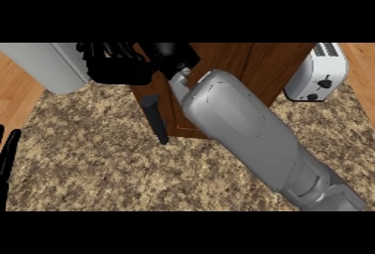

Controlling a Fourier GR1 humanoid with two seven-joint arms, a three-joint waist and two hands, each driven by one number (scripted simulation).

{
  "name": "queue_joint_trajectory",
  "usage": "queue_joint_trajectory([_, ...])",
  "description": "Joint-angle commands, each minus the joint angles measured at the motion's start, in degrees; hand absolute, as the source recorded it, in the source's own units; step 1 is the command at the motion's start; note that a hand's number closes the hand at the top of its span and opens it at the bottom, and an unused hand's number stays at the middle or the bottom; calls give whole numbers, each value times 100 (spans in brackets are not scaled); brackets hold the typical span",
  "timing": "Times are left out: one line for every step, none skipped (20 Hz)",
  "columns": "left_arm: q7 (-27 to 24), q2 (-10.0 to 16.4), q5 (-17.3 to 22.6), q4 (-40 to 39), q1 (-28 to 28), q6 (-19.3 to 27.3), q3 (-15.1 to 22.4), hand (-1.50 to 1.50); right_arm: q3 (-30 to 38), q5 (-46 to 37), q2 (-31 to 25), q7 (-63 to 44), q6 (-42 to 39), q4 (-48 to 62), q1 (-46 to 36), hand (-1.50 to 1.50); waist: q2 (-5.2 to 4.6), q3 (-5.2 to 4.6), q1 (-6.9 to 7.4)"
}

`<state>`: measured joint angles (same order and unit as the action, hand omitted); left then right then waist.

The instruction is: Pick up the wine, place it into the cabinet and close the cabinet

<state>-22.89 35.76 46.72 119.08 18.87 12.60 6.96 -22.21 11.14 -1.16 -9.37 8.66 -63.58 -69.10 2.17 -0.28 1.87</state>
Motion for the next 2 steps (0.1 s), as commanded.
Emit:
queue_joint_trajectory([160, -7, 61, -9, -217, 95, -93, -150, 434, -118, -486, 177, -31, 852, -1, 150, -286, 25, -70])
queue_joint_trajectory([149, -39, 43, 24, -122, 73, -44, -150, 428, -126, -492, 186, -83, 862, -20, 150, -275, 24, -42])
